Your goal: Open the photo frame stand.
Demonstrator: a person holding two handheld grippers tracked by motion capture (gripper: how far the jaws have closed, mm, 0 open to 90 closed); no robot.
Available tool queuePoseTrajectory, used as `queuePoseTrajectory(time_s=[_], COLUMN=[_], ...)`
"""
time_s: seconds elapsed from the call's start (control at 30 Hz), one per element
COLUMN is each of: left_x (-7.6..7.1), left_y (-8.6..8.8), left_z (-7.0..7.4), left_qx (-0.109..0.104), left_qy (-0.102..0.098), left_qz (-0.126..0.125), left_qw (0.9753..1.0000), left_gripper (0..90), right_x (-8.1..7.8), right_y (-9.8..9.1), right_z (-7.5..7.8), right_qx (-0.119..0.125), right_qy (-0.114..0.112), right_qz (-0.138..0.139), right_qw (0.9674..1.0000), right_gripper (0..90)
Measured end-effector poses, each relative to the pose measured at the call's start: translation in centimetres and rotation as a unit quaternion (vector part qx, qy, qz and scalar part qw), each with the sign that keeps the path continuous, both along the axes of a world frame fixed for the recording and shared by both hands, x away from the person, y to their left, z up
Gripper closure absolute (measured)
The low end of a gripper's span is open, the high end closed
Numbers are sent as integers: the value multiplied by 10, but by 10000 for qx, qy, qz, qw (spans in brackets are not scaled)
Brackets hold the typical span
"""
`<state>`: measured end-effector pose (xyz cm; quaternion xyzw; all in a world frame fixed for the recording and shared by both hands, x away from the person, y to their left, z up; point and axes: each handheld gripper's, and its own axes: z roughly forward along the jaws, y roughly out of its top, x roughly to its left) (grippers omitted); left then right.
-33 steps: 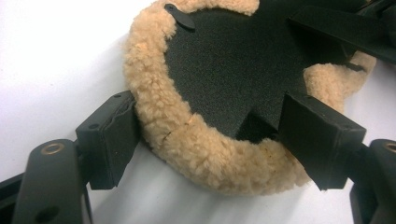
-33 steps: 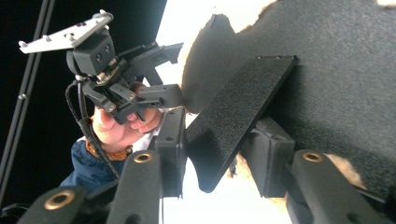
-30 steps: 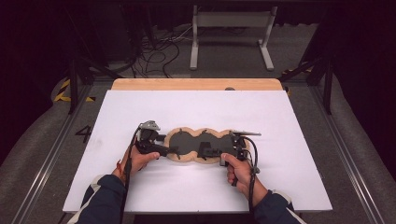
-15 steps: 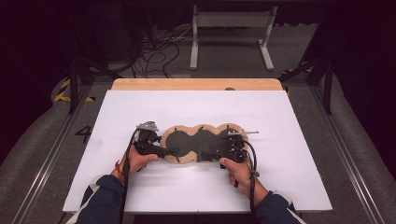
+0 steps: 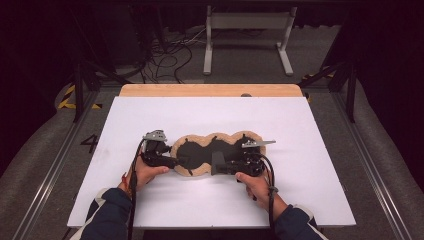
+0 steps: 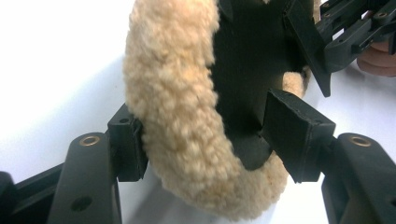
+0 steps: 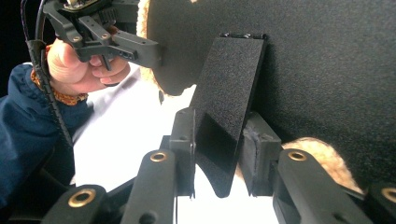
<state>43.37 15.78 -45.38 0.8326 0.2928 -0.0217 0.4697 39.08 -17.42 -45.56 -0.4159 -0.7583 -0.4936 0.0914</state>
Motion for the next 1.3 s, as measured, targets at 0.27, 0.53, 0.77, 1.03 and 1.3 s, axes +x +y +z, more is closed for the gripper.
queuePoseTrajectory(time_s=[0.27,0.53,0.77,1.03,1.3], left_x=[2,-2,-22,-47,-58], left_y=[-5,0,-1,-12,-22], left_z=[-2,5,17,28,32], left_qx=[-79,-104,95,850,1218], left_qy=[48,-130,-586,-1376,-1971], left_qz=[-215,-397,-398,-407,-246], left_qw=[9997,9991,9974,9860,9725], left_gripper=[360,459,518,515,498], right_x=[0,-4,-12,-24,-39], right_y=[1,3,3,-1,4], right_z=[1,5,6,4,6], right_qx=[-130,-401,-621,-725,-1220], right_qy=[-159,-411,-533,-719,-1119], right_qz=[71,157,356,584,534], right_qw=[9998,9982,9960,9931,9848], right_gripper=[686,673,708,734,720])
